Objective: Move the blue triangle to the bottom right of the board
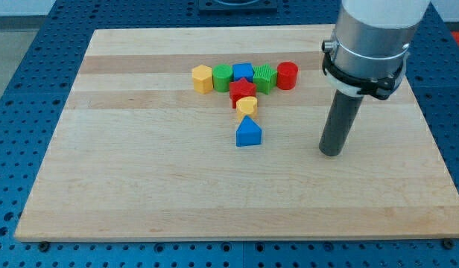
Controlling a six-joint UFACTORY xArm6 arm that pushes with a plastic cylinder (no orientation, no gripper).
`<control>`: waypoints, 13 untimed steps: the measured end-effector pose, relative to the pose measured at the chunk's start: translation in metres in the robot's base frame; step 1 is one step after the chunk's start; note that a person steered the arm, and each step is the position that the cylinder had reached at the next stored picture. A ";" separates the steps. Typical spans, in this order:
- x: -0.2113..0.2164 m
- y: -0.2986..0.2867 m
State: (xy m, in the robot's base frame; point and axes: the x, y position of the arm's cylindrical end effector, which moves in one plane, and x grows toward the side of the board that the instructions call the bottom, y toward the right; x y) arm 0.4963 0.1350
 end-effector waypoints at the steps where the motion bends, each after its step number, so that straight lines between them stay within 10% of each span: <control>1: 0.000 0.000; 7: 0.008 -0.199; 13: -0.034 -0.048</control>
State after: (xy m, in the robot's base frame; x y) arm 0.4623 0.0867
